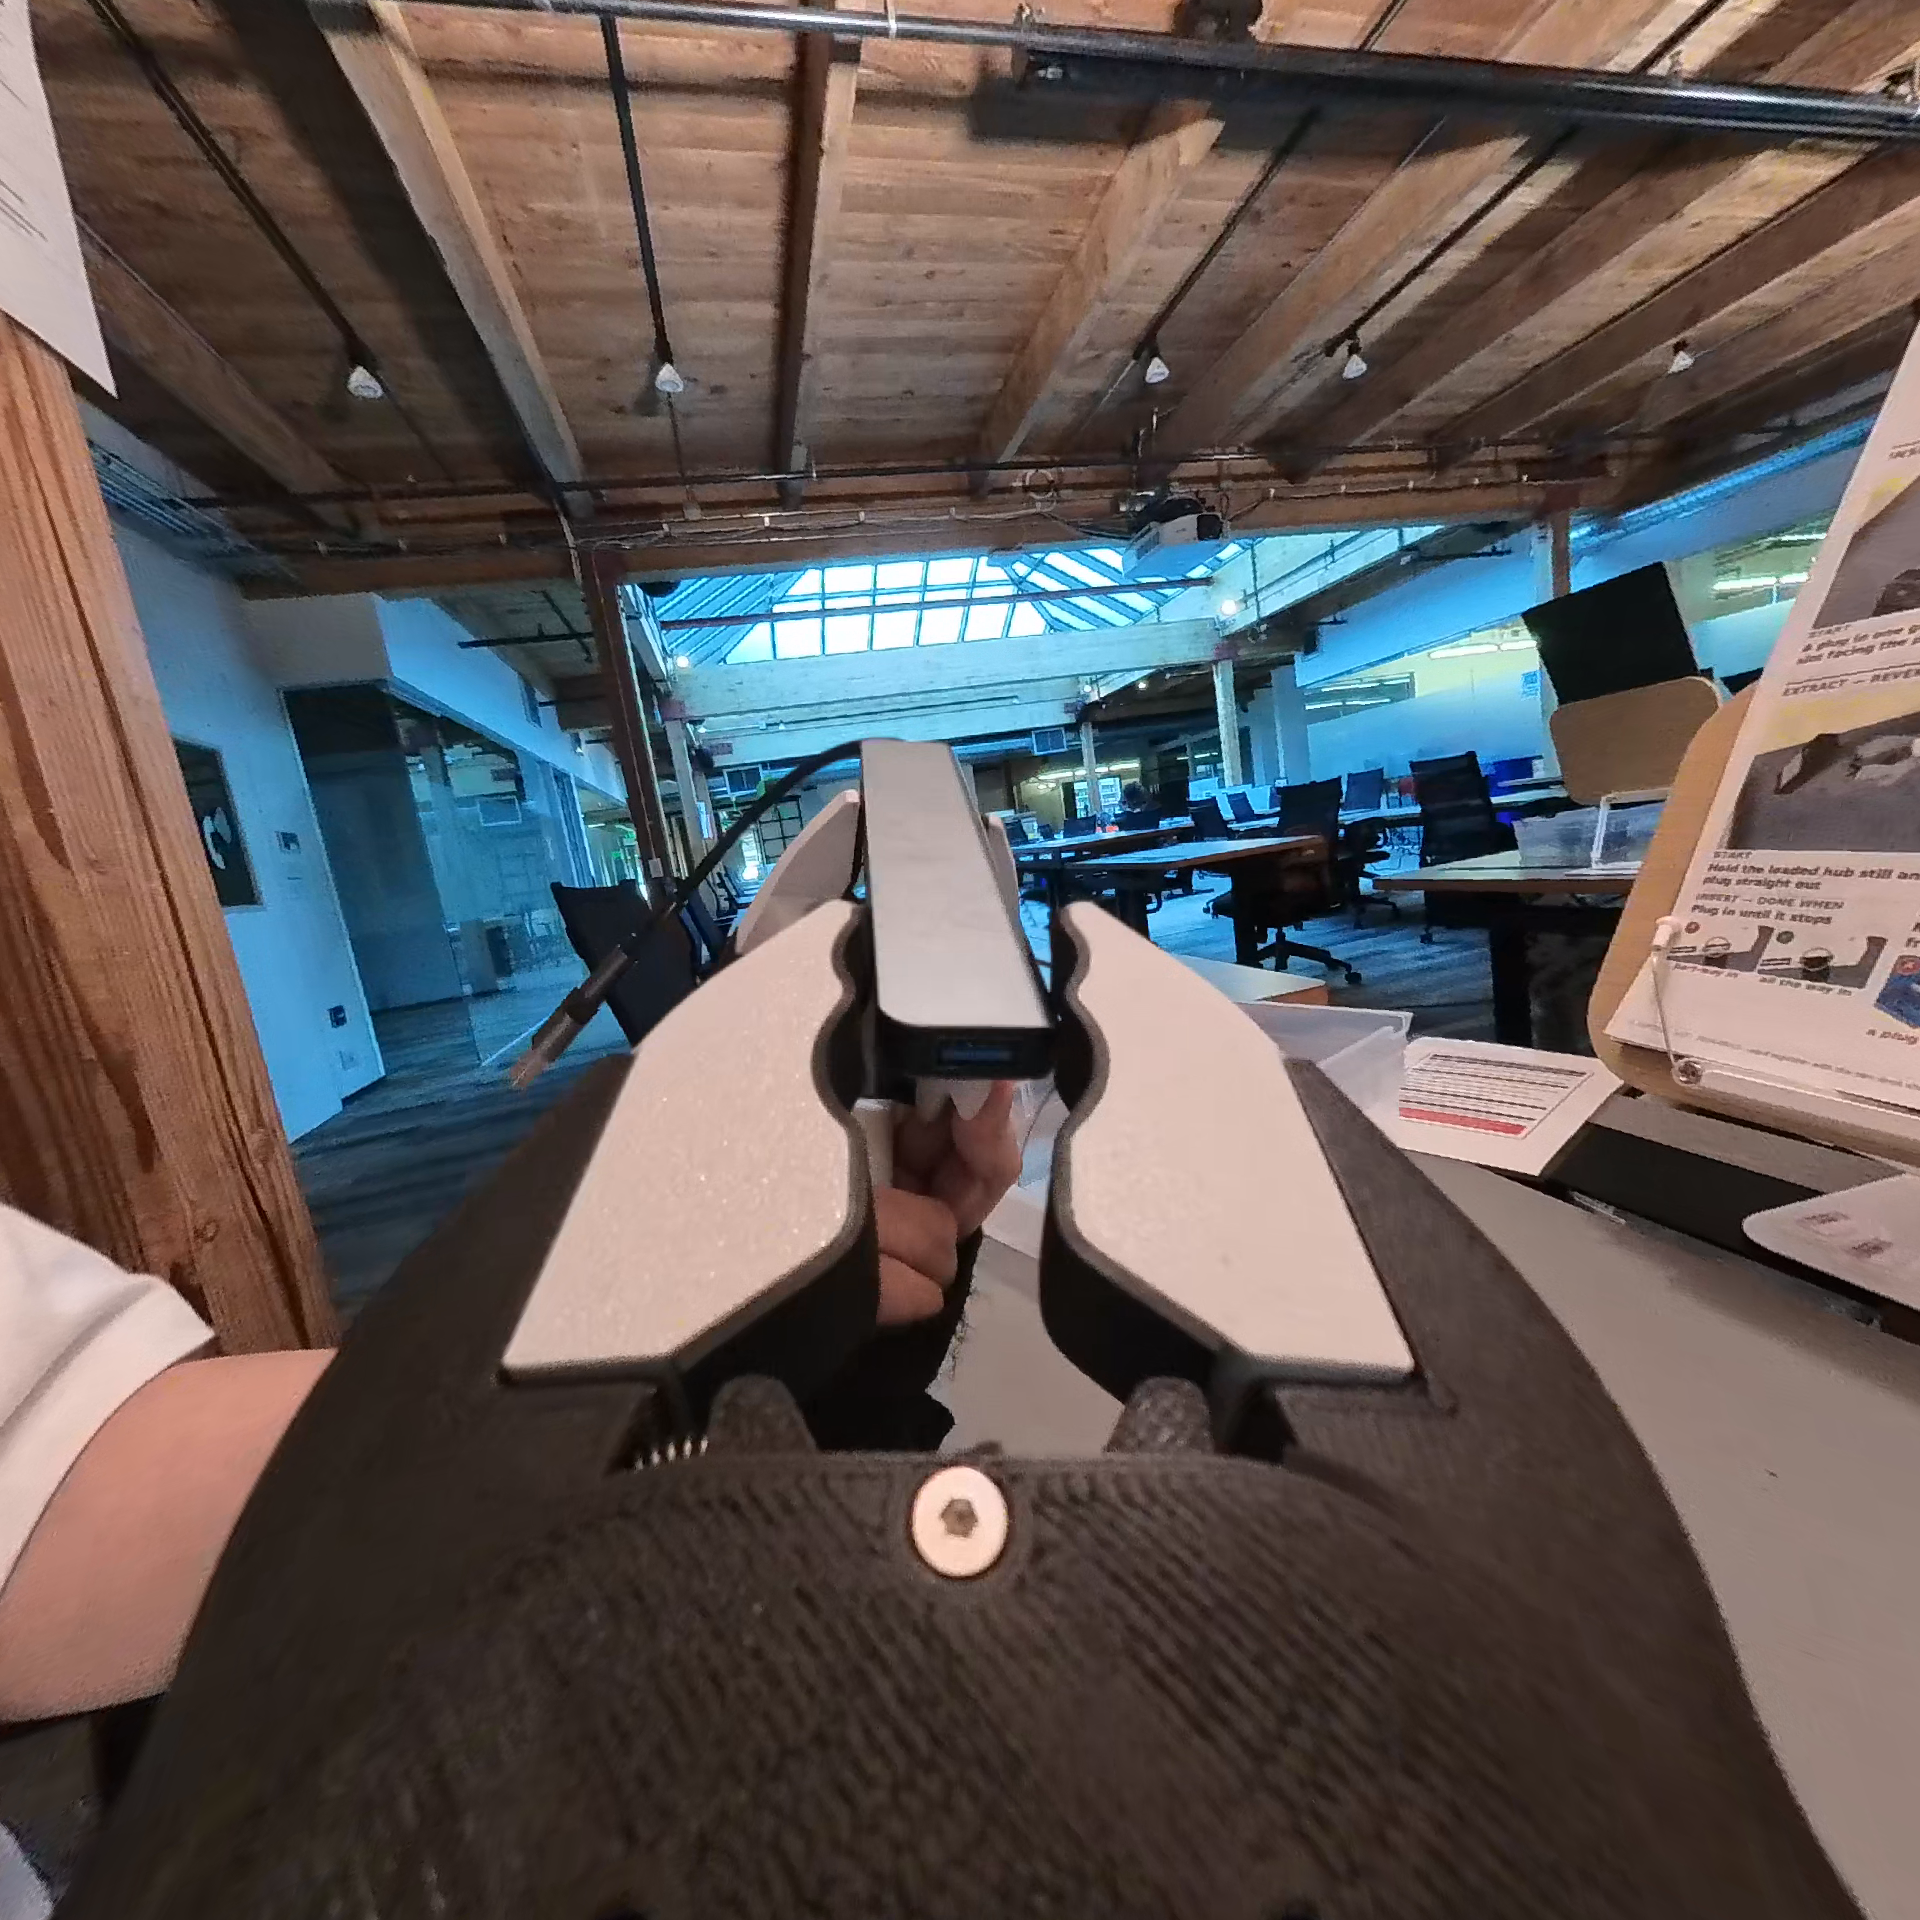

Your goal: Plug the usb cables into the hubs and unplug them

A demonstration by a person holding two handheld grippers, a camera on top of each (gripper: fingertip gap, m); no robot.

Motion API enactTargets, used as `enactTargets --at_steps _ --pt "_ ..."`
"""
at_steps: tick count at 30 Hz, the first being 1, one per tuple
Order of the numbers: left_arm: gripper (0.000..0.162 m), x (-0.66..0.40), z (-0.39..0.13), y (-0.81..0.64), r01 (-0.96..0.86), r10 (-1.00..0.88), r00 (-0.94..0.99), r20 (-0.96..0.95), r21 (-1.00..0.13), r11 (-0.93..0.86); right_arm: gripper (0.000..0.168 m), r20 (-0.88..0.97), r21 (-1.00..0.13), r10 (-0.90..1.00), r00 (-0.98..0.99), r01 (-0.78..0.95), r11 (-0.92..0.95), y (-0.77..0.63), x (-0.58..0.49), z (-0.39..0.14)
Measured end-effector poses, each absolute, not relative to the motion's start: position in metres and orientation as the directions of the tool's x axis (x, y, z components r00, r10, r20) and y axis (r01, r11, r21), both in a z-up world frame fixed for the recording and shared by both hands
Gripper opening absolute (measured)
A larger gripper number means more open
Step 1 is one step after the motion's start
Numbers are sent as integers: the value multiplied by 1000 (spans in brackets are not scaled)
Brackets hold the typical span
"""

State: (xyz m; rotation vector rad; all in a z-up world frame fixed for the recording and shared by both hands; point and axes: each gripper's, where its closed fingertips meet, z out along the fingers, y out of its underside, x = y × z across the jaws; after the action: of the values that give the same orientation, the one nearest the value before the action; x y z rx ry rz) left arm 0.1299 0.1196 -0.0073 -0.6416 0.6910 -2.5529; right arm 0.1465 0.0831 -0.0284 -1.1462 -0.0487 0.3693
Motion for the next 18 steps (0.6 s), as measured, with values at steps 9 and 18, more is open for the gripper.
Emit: enactTargets --at_steps 9,18 --pt "27 134 -15 112 264 -492 -812 313 -555 -789 36 -150 -908 303 941 -252 335 89 143 -36" --pt "35 132 -26 116 315 -669 -707 230 -744 -589 36 -105 -914 299 948 -210 346 78 152 -29"
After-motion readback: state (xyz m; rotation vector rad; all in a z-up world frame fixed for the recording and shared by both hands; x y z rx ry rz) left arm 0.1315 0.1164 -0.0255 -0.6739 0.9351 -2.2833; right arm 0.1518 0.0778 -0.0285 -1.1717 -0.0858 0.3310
